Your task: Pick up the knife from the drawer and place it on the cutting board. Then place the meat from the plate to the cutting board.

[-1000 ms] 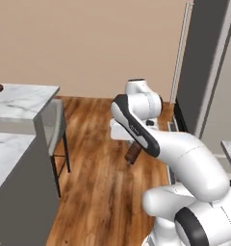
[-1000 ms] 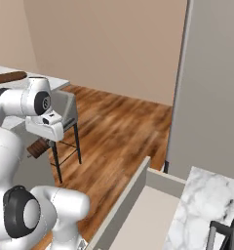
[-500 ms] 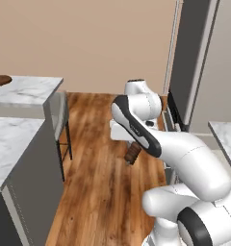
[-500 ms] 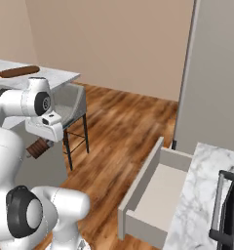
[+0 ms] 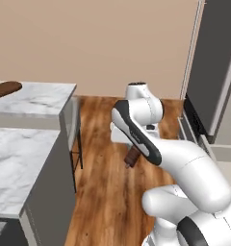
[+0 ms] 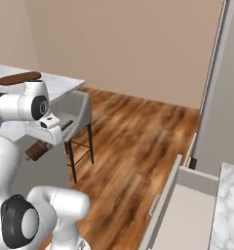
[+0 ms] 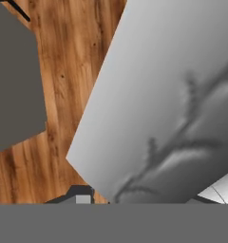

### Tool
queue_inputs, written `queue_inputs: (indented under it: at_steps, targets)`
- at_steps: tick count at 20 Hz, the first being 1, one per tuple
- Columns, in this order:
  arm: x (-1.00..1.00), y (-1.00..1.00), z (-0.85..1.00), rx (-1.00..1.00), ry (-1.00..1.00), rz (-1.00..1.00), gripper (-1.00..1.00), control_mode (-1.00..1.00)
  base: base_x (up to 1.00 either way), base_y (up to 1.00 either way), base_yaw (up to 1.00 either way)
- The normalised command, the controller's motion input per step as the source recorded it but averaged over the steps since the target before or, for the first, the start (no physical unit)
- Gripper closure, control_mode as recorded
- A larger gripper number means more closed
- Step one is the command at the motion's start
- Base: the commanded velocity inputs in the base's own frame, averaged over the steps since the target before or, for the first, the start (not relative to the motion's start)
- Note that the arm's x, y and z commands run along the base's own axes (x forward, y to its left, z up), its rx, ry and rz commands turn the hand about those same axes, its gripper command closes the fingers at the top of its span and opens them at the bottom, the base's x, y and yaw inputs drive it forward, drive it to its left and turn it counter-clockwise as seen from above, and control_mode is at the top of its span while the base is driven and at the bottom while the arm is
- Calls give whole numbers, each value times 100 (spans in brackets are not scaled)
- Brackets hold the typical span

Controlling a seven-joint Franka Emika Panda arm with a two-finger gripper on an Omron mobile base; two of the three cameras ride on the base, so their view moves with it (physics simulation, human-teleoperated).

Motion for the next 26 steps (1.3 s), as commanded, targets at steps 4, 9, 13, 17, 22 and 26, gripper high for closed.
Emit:
queue_inputs:
  at_steps: [4, 9, 13, 17, 22, 26]
  targets:
    - [0, 0, 0, 0, 0, 0, 100, 100, 100, -46, 0]
    - [0, 0, 0, 0, 0, 0, 100, 100, 100, -4, 0]
    - [0, 0, 0, 0, 0, 0, 100, 100, 100, -1, 0]
    - [0, 0, 0, 0, 0, 0, 100, 100, 100, 0, 0]
    - [0, 0, 0, 0, 0, 0, 100, 100, 100, 5, 16]
    - [0, 0, 0, 0, 0, 0, 100, 100, 100, 0, 36]
